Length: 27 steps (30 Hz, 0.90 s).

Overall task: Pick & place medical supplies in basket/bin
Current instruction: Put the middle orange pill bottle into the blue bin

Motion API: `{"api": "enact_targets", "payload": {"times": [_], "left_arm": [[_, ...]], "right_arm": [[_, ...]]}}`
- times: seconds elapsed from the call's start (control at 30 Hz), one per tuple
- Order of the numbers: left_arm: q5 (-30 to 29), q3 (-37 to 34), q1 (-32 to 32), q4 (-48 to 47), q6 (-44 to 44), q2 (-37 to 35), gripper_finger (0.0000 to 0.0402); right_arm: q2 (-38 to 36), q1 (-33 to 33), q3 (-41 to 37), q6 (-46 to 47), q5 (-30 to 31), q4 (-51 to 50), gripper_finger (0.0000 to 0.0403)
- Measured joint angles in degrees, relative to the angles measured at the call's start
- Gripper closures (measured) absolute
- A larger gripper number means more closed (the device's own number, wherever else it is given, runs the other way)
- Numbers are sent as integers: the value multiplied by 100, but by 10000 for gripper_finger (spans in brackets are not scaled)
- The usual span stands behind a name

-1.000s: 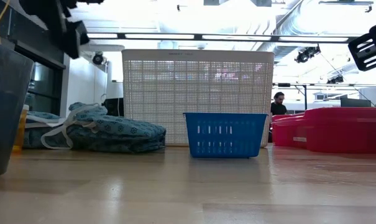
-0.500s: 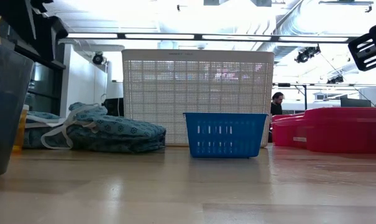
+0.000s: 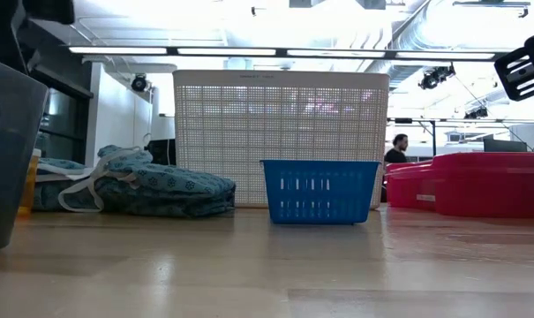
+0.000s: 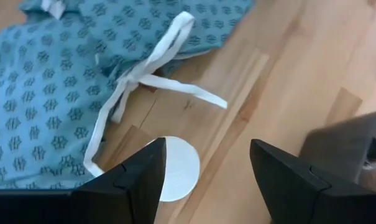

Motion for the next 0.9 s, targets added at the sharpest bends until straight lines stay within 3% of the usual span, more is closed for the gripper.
{"api": "enact_targets", "payload": {"times": [0.33, 0.57, 0.9], "left_arm": [[-1150, -318, -1115, -8, -1124, 0, 177], [-1173, -522, -1399, -48, -840, 0, 177], [-998, -852, -1621, -229, -1294, 0, 177]], "right_arm": [[-2, 0, 1, 0, 0, 2, 177], [0, -2, 0, 0, 0, 2, 177], [0, -2, 0, 0, 0, 0, 177]]}}
